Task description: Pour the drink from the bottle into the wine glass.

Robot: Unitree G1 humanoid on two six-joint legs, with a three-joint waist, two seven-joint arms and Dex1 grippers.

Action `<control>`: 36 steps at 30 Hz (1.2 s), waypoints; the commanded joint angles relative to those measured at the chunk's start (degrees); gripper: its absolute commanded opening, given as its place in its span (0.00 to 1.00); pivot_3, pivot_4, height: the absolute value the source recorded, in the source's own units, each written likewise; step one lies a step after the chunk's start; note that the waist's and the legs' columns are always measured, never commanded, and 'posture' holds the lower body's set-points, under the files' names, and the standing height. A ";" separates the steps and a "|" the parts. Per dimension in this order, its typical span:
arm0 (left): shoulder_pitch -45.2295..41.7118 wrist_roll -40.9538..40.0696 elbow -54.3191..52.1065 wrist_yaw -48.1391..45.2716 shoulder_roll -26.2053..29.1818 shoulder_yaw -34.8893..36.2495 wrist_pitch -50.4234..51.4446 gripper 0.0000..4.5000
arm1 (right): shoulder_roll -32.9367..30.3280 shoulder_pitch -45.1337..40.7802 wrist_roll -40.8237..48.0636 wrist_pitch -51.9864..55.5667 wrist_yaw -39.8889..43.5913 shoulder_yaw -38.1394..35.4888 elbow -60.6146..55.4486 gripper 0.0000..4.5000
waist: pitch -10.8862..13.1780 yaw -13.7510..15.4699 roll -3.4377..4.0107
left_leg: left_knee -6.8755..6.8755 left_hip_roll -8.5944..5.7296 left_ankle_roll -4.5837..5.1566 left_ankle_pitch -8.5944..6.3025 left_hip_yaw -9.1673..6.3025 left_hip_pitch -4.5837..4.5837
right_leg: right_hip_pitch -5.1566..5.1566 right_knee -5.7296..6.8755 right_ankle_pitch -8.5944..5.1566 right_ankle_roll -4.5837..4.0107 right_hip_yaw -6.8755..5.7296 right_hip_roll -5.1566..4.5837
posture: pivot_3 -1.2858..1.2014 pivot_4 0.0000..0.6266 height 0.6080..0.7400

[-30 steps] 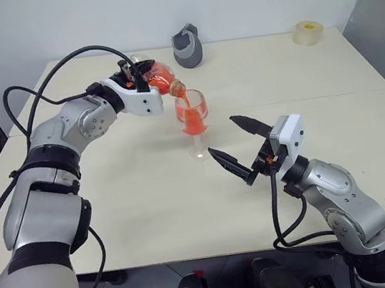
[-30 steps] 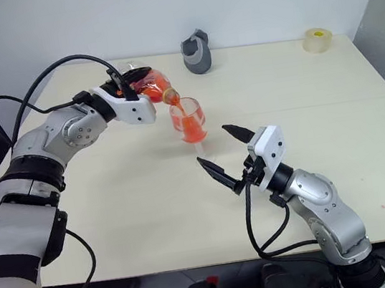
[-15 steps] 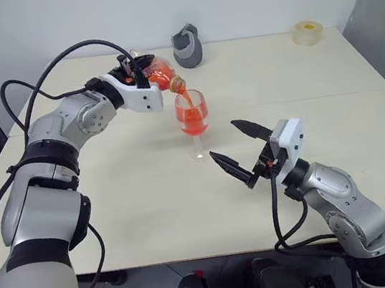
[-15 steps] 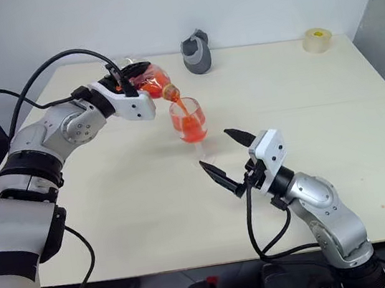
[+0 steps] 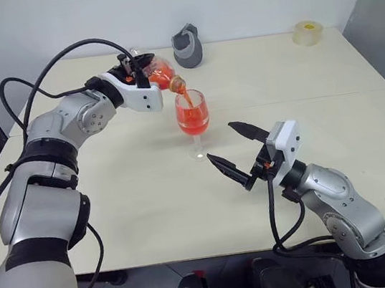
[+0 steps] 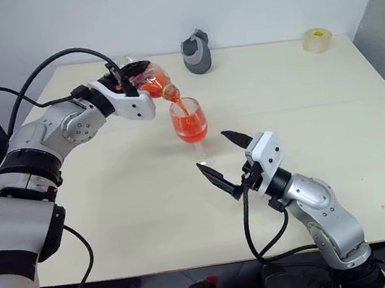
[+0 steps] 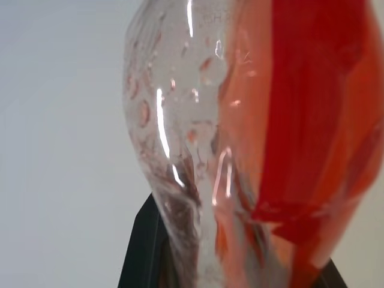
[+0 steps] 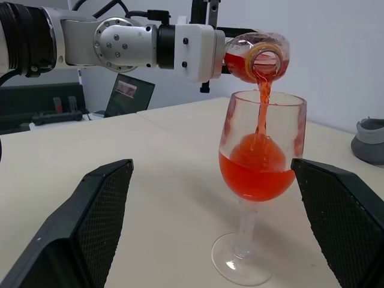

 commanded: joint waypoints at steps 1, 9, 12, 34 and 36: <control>-2.80 -0.53 -0.02 0.96 1.20 0.63 0.21 0.17 | 0.26 -0.28 1.03 -0.78 0.36 -0.05 -2.42 1.00 | 0.00 0.00 0.00 | 0.00 0.00 0.00 0.00 0.00 0.00 | 0.00 0.00 0.00 0.00 0.00 0.00 | 0.52 0.24 1.00; -2.60 -0.61 0.33 1.24 0.86 0.36 0.39 0.17 | 0.23 -0.38 0.98 -0.94 0.66 -0.16 -2.03 1.00 | 0.00 0.00 0.00 | 0.00 0.00 0.00 0.00 0.01 0.00 | 0.00 0.00 0.00 0.00 0.01 0.00 | 0.52 0.24 1.00; -2.05 -1.60 0.11 0.62 0.25 0.61 0.20 0.17 | 0.08 -0.47 0.98 -1.01 0.77 -0.39 -1.92 1.00 | 0.00 0.00 0.00 | 0.00 0.00 0.00 0.00 0.01 0.00 | 0.00 0.00 0.00 0.00 0.00 0.00 | 0.52 0.24 1.00; 7.49 -26.29 -6.26 -18.36 -5.85 14.33 6.62 0.17 | -0.43 -6.35 1.49 -0.58 3.24 -0.77 0.47 1.00 | -0.01 -0.03 0.00 | 0.06 0.01 0.00 0.00 0.04 0.02 | 0.00 0.06 0.00 -0.01 0.03 -0.01 | 0.52 0.24 1.00; 10.13 -31.34 -9.02 -20.94 -7.10 17.81 11.02 0.17 | -1.38 -7.31 1.69 0.10 4.61 -0.43 0.76 1.00 | -0.01 -0.04 0.00 | 0.07 0.02 -0.01 0.00 0.02 0.02 | 0.00 0.07 0.00 -0.01 0.03 -0.02 | 0.52 0.24 1.00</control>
